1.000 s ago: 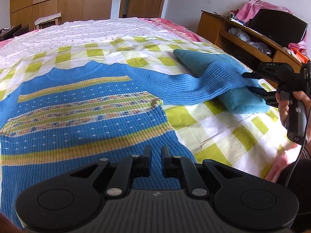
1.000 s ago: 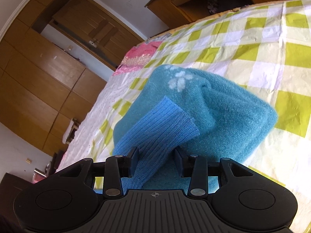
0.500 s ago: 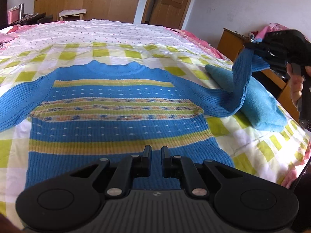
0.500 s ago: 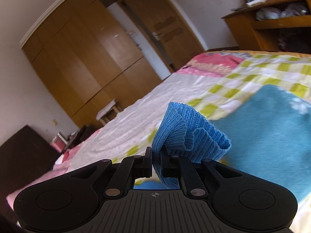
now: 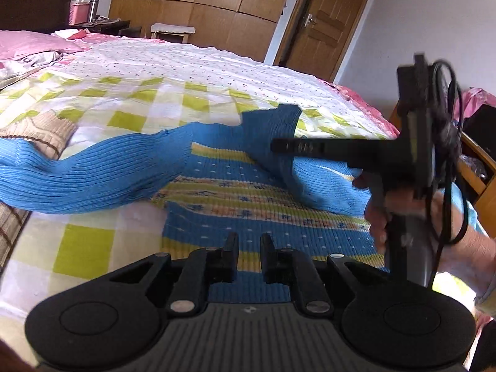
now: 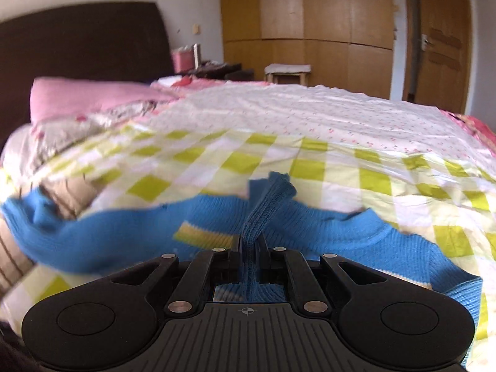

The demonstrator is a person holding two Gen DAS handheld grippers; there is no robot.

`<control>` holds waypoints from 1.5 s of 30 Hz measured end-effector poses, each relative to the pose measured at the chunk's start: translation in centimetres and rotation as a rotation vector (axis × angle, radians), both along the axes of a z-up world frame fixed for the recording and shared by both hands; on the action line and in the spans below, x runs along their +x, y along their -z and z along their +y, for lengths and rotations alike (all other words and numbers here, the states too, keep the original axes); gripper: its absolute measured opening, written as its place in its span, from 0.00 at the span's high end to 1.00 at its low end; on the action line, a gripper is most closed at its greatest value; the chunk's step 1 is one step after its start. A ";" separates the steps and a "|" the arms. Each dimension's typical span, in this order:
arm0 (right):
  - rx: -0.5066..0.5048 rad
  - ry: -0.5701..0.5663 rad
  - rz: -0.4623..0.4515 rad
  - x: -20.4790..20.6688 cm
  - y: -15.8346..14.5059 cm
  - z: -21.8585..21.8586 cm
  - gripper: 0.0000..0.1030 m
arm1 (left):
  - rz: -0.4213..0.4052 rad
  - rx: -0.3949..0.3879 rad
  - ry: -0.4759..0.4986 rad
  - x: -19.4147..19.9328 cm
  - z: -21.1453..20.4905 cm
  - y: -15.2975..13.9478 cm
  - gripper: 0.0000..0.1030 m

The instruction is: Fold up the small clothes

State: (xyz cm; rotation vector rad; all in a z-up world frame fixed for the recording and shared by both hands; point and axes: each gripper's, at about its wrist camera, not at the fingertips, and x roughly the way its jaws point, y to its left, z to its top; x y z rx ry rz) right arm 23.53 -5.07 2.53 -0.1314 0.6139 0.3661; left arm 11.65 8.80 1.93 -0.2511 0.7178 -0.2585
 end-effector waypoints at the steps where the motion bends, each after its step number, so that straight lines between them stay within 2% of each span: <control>1: -0.039 -0.018 0.005 -0.4 0.9 0.8 0.91 | -0.003 -0.005 -0.006 0.0 0.4 -0.1 0.79; 5: -0.127 -0.073 0.003 -1.7 2.7 1.7 0.88 | -0.020 -0.025 -0.033 0.0 1.6 -0.3 0.79; 8: -0.163 -0.111 -0.020 -2.4 2.6 2.0 0.85 | -0.022 -0.048 -0.053 0.0 2.4 -0.4 0.79; 10: -0.185 -0.142 -0.035 -3.0 2.6 2.4 0.70 | -0.024 -0.056 -0.063 0.1 2.6 -0.4 0.79; 13: -0.220 -0.180 -0.045 -3.1 2.9 3.2 0.57 | -0.024 -0.068 -0.071 0.2 2.8 -0.4 0.79; 16: -0.209 -0.216 -0.034 -3.4 2.8 3.4 0.49 | -0.021 -0.068 -0.079 0.2 2.8 -0.3 0.79; 18: -0.182 -0.223 -0.011 -3.4 2.5 3.0 0.49 | -0.022 -0.066 -0.085 0.3 2.9 -0.3 0.79; 21: -0.080 -0.217 0.038 -2.9 1.4 1.6 0.49 | -0.027 -0.060 -0.097 0.3 3.1 -0.3 0.79; 25: 0.008 -0.129 0.038 -1.8 0.2 -0.6 0.49 | -0.018 -0.045 -0.122 0.6 3.4 0.0 0.79; 29: -0.019 -0.056 0.047 0.8 0.8 -1.4 0.49 | -0.005 -0.061 -0.147 1.0 4.0 0.3 0.78; 34: -0.115 -0.017 0.077 3.4 3.4 0.0 0.57 | 0.000 -0.050 -0.170 1.2 4.4 0.6 0.78; 39: -0.111 0.015 0.056 3.3 3.4 0.2 0.57 | -0.007 -0.035 -0.211 1.2 5.5 0.6 0.78; 45: -0.062 -0.016 0.013 0.5 1.7 0.2 0.59 | -0.027 -0.033 -0.356 0.1 9.0 0.1 0.78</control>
